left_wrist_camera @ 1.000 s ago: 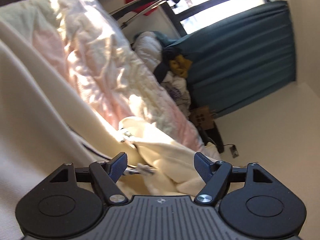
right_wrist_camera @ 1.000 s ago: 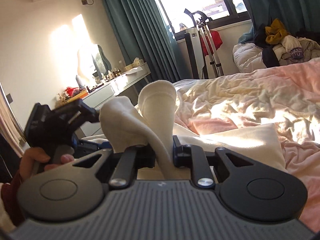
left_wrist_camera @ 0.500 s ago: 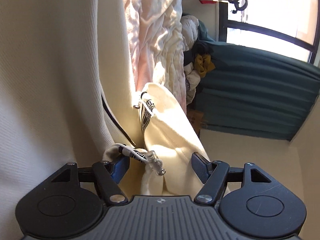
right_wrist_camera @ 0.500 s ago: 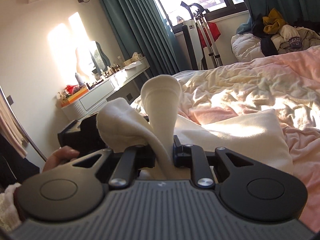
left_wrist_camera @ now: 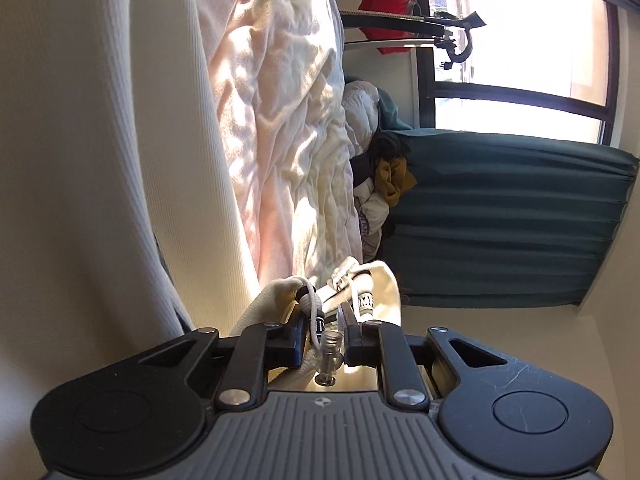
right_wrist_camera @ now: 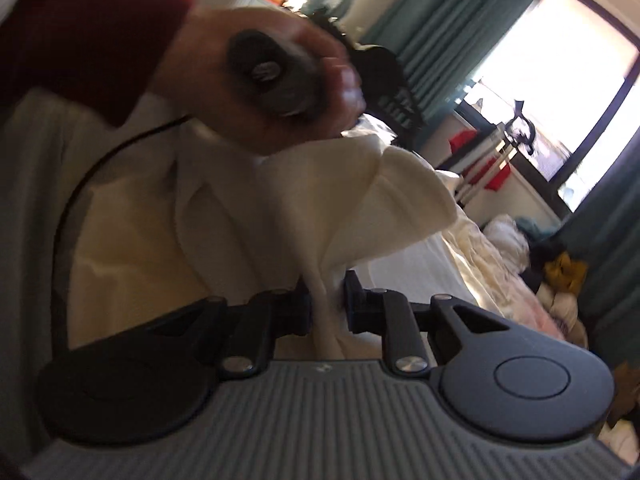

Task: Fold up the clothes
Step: 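Open the right gripper and release the cuff onto the bed, then pinch the sweatpants fabric with the right gripper and release it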

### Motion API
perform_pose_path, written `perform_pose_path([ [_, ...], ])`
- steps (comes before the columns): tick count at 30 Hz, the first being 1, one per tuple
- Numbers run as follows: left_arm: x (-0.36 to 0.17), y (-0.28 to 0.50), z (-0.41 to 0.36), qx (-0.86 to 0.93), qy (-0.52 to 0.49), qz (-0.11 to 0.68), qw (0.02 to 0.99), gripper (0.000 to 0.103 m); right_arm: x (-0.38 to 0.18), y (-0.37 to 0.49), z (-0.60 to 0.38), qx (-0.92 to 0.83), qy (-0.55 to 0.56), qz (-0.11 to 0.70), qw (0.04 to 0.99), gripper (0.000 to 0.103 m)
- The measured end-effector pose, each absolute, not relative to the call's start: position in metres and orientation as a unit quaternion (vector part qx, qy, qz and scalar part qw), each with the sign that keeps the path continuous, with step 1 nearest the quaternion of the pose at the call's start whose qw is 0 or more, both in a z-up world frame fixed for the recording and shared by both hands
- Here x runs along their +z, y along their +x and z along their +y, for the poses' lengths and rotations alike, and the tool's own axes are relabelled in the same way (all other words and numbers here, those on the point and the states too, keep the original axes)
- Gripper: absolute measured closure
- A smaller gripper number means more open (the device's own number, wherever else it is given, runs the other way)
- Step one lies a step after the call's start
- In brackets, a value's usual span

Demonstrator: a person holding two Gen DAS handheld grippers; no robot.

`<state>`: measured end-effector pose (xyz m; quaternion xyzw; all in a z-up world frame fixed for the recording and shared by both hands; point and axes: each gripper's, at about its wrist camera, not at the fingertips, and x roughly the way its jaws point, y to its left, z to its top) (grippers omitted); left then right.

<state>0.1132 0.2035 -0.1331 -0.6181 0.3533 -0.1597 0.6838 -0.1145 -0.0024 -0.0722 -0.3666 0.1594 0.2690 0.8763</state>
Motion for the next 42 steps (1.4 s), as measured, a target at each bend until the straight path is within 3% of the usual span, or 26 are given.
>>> perform_pose_path([
  [12,-0.117,0.127,0.201,-0.165,-0.542,0.389,0.726,0.083,-0.072,-0.116,-0.008,0.32,-0.372,0.167,0.855,0.083],
  [13,-0.115,0.127,0.201,-0.165,-0.532,0.392,0.732,0.081,-0.068,-0.116,-0.01,0.321,-0.362,0.169,0.858,0.082],
  [17,-0.104,0.122,0.198,-0.161,-0.5,0.392,0.755,0.057,-0.052,-0.116,-0.02,0.33,-0.31,0.174,0.875,0.08],
  [18,-0.102,0.117,0.199,-0.161,-0.499,0.387,0.758,0.057,-0.048,-0.116,-0.023,0.333,-0.29,0.175,0.88,0.079],
  [21,-0.101,0.107,0.203,-0.159,-0.503,0.385,0.757,0.057,-0.033,-0.114,-0.033,0.343,-0.23,0.179,0.893,0.071],
  [23,-0.098,0.105,0.206,-0.163,-0.498,0.394,0.755,0.057,-0.023,-0.113,-0.039,0.349,-0.189,0.182,0.899,0.054],
  [26,-0.091,0.094,0.207,-0.161,-0.461,0.424,0.763,0.057,-0.014,-0.106,-0.048,0.341,-0.127,0.191,0.912,0.038],
  [30,-0.084,0.087,0.201,-0.159,-0.423,0.43,0.782,0.057,-0.024,-0.079,-0.053,0.314,-0.036,0.245,0.916,0.034],
  [32,-0.086,0.09,0.201,-0.155,-0.422,0.432,0.782,0.063,-0.031,-0.064,-0.055,0.321,0.022,0.272,0.907,0.034],
  [34,-0.089,0.094,0.201,-0.151,-0.422,0.434,0.781,0.08,-0.038,-0.054,-0.056,0.331,0.079,0.282,0.897,0.034],
  [36,-0.094,0.099,0.202,-0.149,-0.433,0.426,0.78,0.086,-0.042,-0.051,-0.05,0.31,0.079,0.277,0.906,0.034],
  [37,-0.097,0.102,0.203,-0.148,-0.439,0.421,0.78,0.088,-0.044,-0.05,-0.049,0.302,0.075,0.273,0.91,0.045],
  [38,-0.096,0.104,0.204,-0.153,-0.448,0.412,0.779,0.09,-0.043,-0.05,-0.05,0.304,0.077,0.269,0.911,0.064],
  [40,-0.092,0.108,0.207,-0.165,-0.464,0.391,0.778,0.09,-0.041,-0.05,-0.053,0.308,0.08,0.262,0.911,0.085],
  [42,-0.089,0.112,0.21,-0.176,-0.48,0.37,0.775,0.091,-0.039,-0.051,-0.055,0.313,0.077,0.254,0.912,0.091],
])
